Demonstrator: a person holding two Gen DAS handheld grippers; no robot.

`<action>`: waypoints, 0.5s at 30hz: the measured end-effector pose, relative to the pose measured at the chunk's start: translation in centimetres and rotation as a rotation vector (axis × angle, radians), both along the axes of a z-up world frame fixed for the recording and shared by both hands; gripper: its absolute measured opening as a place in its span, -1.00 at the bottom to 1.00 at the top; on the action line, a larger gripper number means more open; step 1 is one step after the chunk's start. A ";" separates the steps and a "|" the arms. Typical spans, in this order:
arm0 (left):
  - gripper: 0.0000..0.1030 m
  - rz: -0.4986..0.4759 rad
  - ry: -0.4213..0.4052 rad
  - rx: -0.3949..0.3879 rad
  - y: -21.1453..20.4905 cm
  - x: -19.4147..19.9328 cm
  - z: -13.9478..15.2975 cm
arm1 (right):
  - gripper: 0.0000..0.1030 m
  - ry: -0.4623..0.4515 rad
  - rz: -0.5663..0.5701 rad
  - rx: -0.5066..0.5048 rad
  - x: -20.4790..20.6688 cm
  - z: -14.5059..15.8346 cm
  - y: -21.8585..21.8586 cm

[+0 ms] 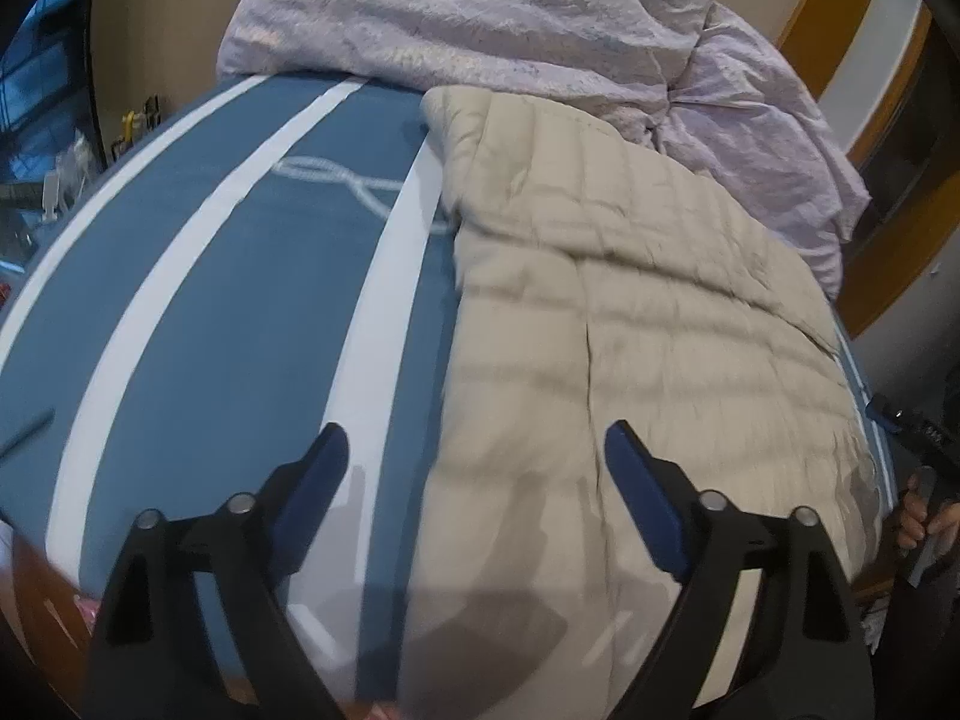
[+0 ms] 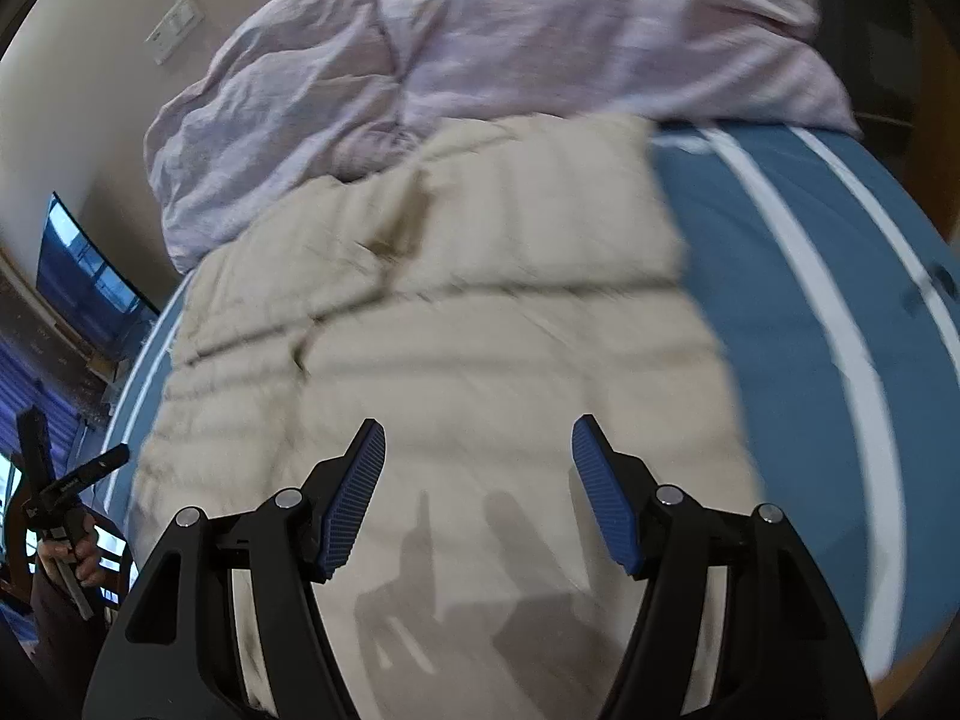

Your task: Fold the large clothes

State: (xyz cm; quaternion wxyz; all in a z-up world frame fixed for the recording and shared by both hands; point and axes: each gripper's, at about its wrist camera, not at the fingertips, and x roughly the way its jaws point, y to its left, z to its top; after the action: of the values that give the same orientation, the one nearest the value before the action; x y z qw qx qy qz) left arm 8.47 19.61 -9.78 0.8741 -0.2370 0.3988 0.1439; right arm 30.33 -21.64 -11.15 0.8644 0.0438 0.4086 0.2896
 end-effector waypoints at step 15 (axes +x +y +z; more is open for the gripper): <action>0.13 -0.036 -0.056 -0.096 -2.9 -6.1 -2.2 | 0.29 0.057 -0.074 0.085 -4.5 -5.4 -10.2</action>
State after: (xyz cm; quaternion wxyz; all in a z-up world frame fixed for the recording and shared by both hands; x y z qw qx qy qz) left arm 2.41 16.72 -11.97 0.8751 -0.2753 0.3846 0.1022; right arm 25.80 -31.85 -16.56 0.8599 0.1038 0.4185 0.2733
